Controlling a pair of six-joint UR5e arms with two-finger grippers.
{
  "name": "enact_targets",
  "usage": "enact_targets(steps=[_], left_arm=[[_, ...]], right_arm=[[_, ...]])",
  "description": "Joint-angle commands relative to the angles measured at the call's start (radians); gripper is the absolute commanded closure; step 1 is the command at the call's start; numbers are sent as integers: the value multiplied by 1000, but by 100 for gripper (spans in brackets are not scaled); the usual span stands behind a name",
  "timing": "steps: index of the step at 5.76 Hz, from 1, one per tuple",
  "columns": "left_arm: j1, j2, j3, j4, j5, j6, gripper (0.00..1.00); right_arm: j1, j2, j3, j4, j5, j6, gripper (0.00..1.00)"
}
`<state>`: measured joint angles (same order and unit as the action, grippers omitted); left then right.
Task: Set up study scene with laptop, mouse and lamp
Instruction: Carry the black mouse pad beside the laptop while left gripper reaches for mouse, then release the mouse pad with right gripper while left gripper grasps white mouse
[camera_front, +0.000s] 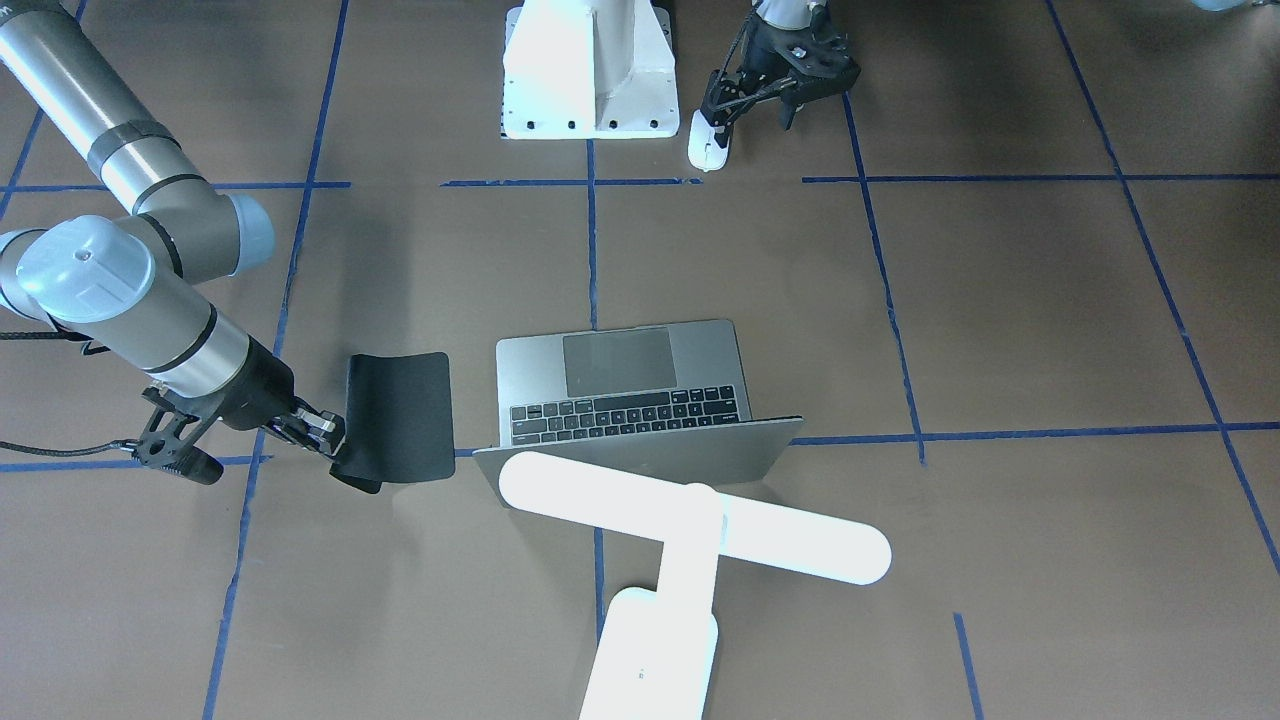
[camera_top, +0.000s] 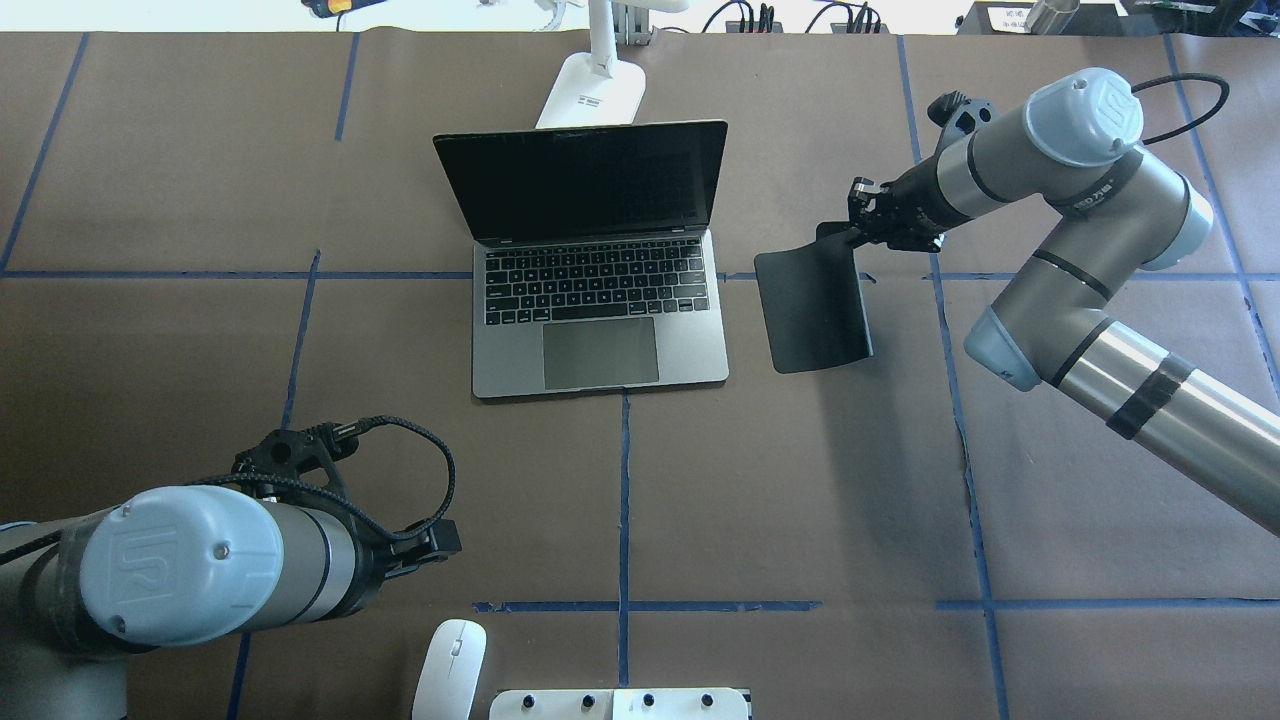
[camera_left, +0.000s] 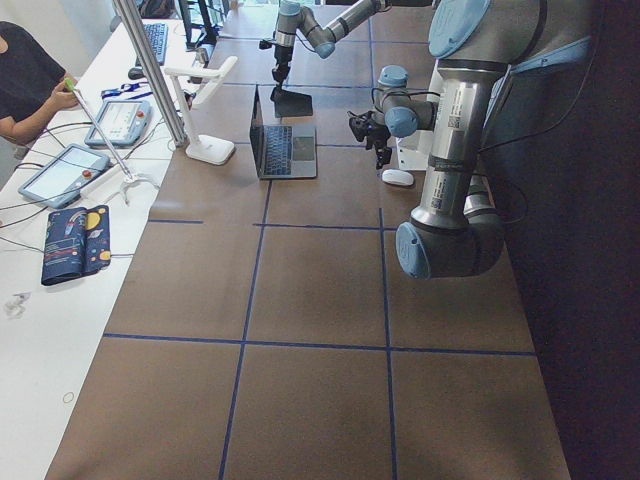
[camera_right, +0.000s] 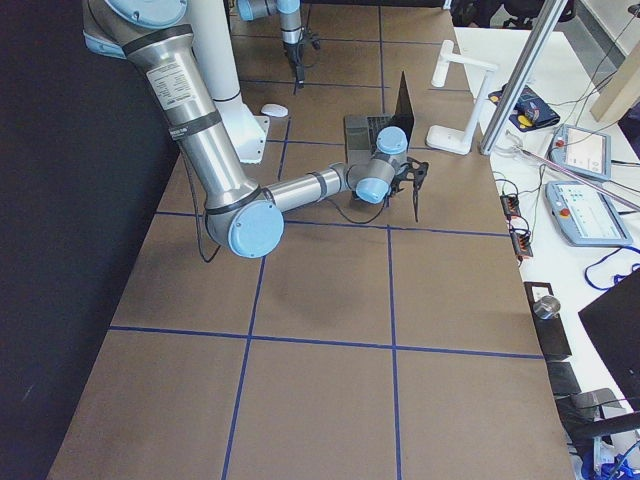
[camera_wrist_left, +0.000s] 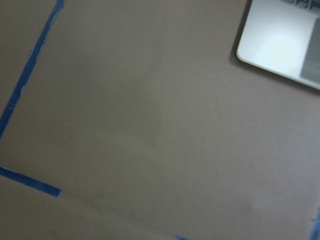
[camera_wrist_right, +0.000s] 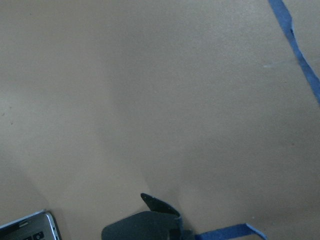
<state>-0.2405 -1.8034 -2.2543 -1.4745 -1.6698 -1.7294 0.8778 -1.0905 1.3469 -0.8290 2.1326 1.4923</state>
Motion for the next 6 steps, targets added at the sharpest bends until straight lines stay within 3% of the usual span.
enact_targets(steps=[1, 2, 3, 4, 6], left_arm=[[32, 19, 4, 0, -1, 118, 0], [70, 18, 10, 0, -1, 186, 0], [114, 18, 13, 0, 1, 236, 0], [122, 19, 27, -1, 2, 241, 0], [139, 6, 96, -80, -2, 392, 0]], right_arm=[[-2, 26, -23, -29, -2, -4, 100], [-2, 27, -28, -29, -2, -9, 100], [-2, 27, -28, -29, -3, -1, 62], [-2, 27, -26, -32, -5, -1, 1], [33, 20, -14, -29, 22, -9, 0]])
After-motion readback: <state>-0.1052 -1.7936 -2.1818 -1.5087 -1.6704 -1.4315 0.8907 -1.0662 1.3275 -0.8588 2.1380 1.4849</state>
